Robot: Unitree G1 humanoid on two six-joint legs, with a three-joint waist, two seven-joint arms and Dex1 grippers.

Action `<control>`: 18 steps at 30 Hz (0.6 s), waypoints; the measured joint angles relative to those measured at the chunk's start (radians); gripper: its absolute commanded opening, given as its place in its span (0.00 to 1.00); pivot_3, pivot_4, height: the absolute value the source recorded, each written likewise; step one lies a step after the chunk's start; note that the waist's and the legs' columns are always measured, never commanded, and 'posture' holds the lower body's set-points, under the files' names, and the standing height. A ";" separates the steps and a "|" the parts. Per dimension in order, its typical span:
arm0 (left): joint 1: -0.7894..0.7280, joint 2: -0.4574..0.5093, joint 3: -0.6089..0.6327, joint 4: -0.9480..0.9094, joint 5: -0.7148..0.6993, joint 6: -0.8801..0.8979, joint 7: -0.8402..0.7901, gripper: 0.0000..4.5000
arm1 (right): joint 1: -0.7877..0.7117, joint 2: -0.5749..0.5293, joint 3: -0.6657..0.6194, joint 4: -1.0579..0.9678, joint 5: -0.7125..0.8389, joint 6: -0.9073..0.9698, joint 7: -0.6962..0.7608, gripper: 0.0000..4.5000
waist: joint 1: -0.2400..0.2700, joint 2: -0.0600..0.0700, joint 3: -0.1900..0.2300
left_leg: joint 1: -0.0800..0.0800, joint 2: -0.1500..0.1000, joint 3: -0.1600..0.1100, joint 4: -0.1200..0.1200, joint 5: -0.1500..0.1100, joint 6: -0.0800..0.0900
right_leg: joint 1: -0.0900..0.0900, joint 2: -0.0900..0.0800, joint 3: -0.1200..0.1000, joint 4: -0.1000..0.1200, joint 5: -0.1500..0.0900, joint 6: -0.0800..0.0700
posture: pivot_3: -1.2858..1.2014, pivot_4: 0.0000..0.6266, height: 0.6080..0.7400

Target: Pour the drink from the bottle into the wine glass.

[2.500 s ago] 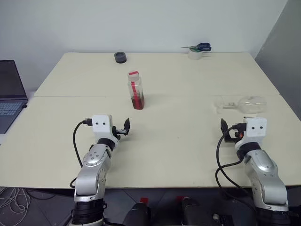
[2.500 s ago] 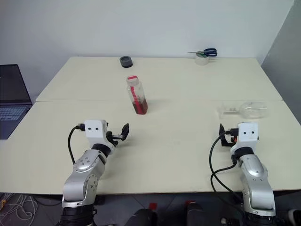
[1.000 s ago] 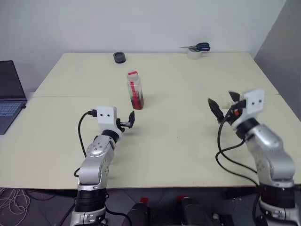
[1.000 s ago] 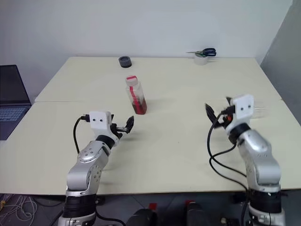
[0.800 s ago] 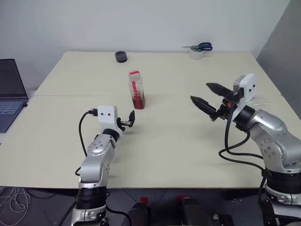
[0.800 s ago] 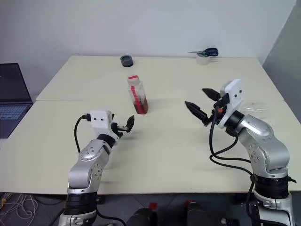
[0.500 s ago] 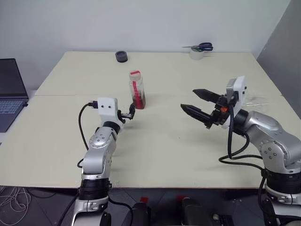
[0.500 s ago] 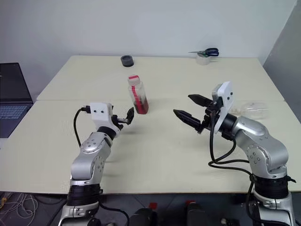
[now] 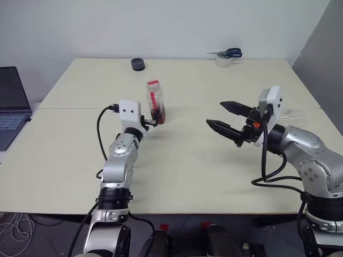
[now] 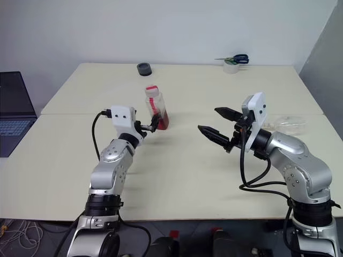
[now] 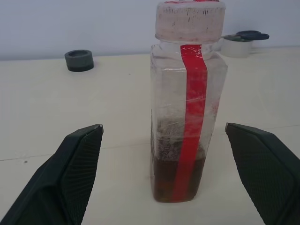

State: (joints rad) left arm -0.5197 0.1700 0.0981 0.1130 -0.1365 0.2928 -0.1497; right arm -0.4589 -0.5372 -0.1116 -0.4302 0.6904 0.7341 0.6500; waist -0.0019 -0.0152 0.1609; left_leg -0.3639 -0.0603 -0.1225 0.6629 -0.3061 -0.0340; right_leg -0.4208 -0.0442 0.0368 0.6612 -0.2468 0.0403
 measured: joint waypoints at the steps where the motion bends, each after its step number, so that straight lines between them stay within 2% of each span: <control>1: -0.008 0.000 0.000 0.011 0.000 -0.004 -0.001 0.99 | 0.000 0.000 0.000 -0.002 0.000 0.001 -0.001 1.00 | 0.000 0.000 0.000 | 0.000 0.000 0.000 0.000 0.000 0.000 | 0.000 0.000 0.000 0.000 0.000 0.000 | 0.52 0.24 1.00; 18: -0.165 0.003 -0.001 0.293 0.006 -0.162 -0.038 0.99 | 0.000 -0.004 -0.004 -0.022 0.002 0.018 -0.041 1.00 | 0.000 -0.001 0.000 | 0.000 0.000 0.000 0.000 0.000 0.000 | 0.000 0.000 0.000 0.000 0.000 0.000 | 0.52 0.24 1.00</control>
State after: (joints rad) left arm -0.6844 0.1728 0.0971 0.4060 -0.1307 0.1308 -0.1873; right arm -0.4590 -0.5411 -0.1159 -0.4518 0.6920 0.7522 0.6087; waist -0.0019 -0.0160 0.1613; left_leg -0.3642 -0.0606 -0.1226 0.6630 -0.3060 -0.0340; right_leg -0.4210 -0.0445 0.0365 0.6611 -0.2468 0.0404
